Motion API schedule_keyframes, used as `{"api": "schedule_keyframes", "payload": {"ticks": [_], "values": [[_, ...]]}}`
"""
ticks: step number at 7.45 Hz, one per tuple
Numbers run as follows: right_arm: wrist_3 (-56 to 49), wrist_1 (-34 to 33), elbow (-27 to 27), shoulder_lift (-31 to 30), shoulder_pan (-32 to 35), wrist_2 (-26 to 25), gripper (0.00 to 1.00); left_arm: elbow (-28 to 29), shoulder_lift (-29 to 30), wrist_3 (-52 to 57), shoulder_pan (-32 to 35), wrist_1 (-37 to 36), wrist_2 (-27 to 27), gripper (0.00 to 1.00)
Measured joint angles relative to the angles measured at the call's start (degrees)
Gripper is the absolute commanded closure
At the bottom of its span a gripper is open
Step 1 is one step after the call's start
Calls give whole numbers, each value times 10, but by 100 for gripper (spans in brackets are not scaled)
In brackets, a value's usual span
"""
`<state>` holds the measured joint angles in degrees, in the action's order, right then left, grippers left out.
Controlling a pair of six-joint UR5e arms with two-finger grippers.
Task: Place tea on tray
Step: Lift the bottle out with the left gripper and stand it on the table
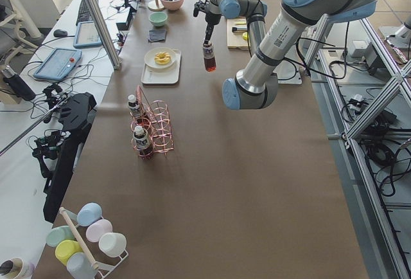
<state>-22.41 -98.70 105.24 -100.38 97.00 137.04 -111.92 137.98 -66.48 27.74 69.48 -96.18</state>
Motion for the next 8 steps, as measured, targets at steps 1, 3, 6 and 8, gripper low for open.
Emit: {"api": "schedule_keyframes", "payload": {"ticks": [1,3,6,8], "values": [[0,0,0,-2,0,2,0,5,1,-7,-17,3,11,100],[-1,0,1,-7,0,4,0,10,0,-23,-44,19,16,100],[-1,1,2,-9,0,5,0,13,-1,-28,-53,26,17,58],[0,1,2,-9,0,5,0,14,-6,-28,-54,37,17,28]]}}
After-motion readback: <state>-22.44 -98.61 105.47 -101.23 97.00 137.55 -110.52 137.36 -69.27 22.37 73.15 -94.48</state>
